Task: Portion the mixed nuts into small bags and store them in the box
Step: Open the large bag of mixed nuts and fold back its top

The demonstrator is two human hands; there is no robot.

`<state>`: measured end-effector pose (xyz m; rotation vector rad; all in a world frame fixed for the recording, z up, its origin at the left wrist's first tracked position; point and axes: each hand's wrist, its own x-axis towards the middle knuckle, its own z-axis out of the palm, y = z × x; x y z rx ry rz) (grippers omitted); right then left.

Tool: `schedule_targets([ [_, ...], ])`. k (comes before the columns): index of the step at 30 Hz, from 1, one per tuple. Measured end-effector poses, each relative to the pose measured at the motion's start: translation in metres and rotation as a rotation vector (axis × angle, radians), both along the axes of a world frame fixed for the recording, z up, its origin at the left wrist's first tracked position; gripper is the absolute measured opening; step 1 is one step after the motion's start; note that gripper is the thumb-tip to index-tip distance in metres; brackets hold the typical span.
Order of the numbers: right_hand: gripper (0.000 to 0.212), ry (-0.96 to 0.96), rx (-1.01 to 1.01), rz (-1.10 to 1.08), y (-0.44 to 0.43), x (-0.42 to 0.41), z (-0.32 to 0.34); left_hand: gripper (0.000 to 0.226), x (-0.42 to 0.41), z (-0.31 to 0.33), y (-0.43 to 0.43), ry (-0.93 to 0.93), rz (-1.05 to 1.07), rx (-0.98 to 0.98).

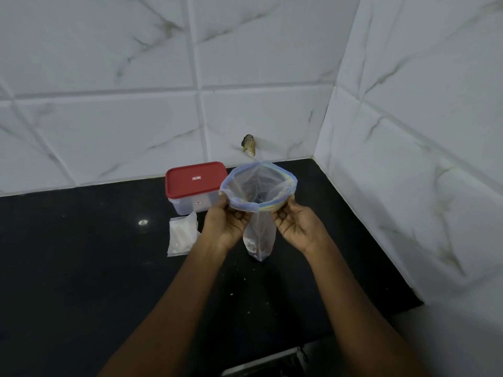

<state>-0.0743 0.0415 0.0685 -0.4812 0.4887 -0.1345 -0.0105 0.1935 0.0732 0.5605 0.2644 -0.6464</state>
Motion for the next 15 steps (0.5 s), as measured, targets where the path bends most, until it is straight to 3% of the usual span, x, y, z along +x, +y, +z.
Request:
schedule_targets([
  [3,0.031,0.069,-0.072,0.105,0.000,0.000,-0.002,0.046,0.001,0.001,-0.004,-0.046,-0.121,0.175],
  [7,0.039,0.212,-0.294,0.182,-0.005,-0.001,0.003,0.055,0.004,0.005,-0.004,-0.146,-0.267,0.513],
  [10,0.040,0.318,-0.537,0.160,-0.015,0.004,0.008,0.045,0.019,0.012,-0.003,-0.249,-0.230,0.778],
  [15,0.038,0.325,-0.689,0.145,-0.026,0.032,0.020,0.035,0.045,0.027,-0.008,-0.375,-0.099,0.856],
])
